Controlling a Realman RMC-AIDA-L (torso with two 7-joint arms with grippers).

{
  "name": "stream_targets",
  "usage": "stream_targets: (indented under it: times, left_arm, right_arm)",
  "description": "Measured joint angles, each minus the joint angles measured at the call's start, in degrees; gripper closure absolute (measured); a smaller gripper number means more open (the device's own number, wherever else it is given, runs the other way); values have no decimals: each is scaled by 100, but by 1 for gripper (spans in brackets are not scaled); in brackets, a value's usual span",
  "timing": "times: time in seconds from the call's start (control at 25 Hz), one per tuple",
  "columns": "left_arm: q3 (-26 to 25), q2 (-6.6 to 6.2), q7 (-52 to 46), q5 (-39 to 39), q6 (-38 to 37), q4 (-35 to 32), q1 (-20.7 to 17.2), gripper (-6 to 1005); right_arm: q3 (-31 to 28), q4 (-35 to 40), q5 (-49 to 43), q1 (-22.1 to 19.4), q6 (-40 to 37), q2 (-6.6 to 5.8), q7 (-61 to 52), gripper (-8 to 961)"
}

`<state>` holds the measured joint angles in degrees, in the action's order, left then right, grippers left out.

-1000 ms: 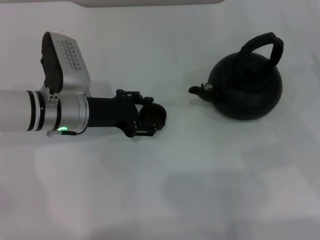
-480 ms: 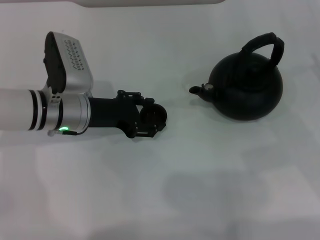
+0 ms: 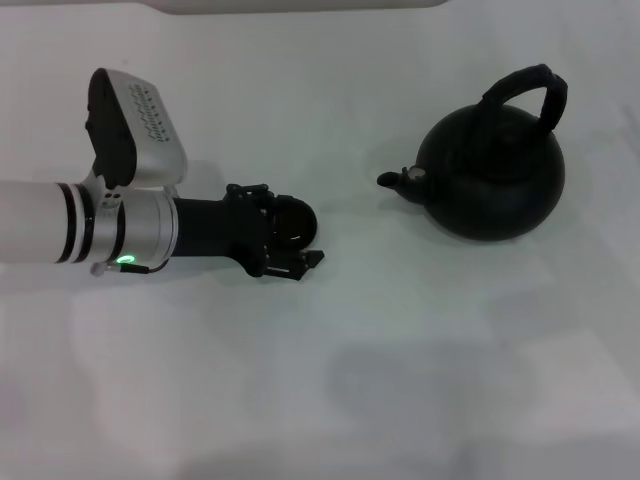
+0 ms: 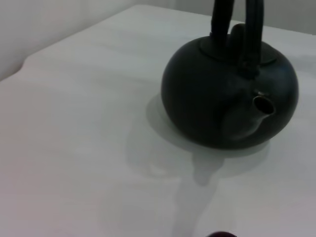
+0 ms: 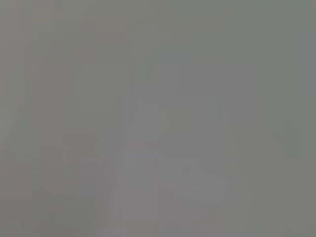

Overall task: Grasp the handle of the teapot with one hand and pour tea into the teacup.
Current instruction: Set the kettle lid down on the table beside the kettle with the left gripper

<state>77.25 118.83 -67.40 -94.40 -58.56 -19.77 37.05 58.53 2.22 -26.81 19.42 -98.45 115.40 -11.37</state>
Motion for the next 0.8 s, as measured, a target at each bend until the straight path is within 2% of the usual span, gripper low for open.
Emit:
stream_targets:
  times: [0.24, 0.8]
  left_arm:
    - [-1, 9, -13, 48, -44, -202, -95, 117]
    - [-8, 17, -96, 24, -202, -449, -190, 117]
  right_arm:
    - [0, 6, 0, 2, 23, 0, -4, 113]
    - [-2, 6, 10, 9, 53, 0, -6, 113]
